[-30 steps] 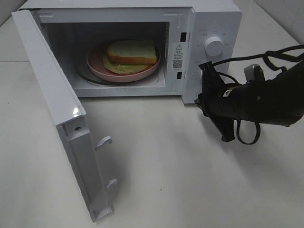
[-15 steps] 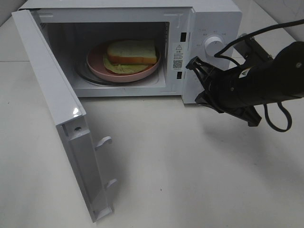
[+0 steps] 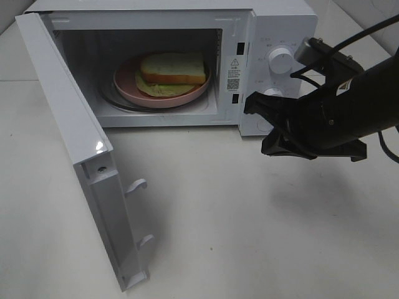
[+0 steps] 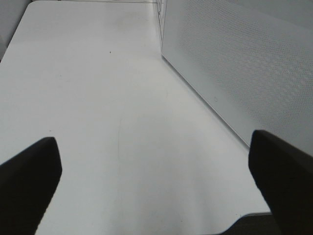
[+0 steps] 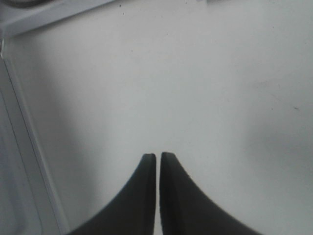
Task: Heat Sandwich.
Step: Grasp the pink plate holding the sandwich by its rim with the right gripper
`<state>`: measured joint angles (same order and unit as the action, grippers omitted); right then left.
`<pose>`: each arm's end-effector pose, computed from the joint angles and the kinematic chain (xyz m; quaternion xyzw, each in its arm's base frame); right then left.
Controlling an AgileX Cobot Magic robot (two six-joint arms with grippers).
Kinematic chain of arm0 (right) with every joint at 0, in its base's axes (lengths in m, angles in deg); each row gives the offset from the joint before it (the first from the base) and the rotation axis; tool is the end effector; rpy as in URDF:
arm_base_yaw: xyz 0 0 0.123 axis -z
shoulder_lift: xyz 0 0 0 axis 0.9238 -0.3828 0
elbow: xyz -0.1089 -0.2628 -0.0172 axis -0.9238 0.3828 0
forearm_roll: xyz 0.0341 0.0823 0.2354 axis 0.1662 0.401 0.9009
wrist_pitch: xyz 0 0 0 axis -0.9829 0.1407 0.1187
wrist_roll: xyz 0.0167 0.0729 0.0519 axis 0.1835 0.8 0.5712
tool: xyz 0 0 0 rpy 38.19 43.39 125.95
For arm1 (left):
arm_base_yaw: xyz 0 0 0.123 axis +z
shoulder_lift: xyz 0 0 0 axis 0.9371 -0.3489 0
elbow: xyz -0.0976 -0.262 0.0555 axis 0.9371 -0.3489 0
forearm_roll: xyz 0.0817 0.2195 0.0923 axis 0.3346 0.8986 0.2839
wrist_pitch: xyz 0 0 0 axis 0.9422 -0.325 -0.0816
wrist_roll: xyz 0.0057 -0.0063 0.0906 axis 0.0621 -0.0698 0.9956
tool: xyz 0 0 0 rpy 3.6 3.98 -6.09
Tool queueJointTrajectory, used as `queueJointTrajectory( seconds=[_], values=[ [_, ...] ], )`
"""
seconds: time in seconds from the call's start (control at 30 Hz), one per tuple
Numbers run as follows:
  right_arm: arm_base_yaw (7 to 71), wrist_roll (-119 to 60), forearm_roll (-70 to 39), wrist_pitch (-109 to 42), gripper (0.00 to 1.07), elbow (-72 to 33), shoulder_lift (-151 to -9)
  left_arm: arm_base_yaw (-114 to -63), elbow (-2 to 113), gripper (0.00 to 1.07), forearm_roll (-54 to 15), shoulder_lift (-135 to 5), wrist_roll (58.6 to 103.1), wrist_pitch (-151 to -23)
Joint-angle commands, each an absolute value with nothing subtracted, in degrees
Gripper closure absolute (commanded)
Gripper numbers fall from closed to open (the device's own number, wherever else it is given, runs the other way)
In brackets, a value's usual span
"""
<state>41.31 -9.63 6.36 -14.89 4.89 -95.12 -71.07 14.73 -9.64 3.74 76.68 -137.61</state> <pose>0.2500 0.1330 0.2100 0.0696 0.9355 0.2188 0.2686 -0.0087 -0.0064 0.2813 0.0104 0.8499 -0.0501 0.5244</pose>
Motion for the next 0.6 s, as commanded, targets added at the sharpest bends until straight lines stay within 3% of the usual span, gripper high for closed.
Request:
queueJointTrajectory(
  seconds=[0.03, 0.37, 0.6],
  values=[
    [41.4, -13.8, 3.7, -9.4, 1.01, 3.1, -94.6, -70.8, 14.7, 0.07, -10.1, 4.6, 76.5, -137.4],
    [41.4, -36.0, -5.5, 3.7, 0.98, -2.9, -94.6, -70.8, 14.7, 0.07, -10.1, 4.6, 76.5, -137.4],
    [41.4, -64.6, -8.8, 4.6, 0.96, -3.6, -94.6, -70.8, 14.7, 0.07, -10.1, 4.6, 76.5, -137.4]
  ],
)
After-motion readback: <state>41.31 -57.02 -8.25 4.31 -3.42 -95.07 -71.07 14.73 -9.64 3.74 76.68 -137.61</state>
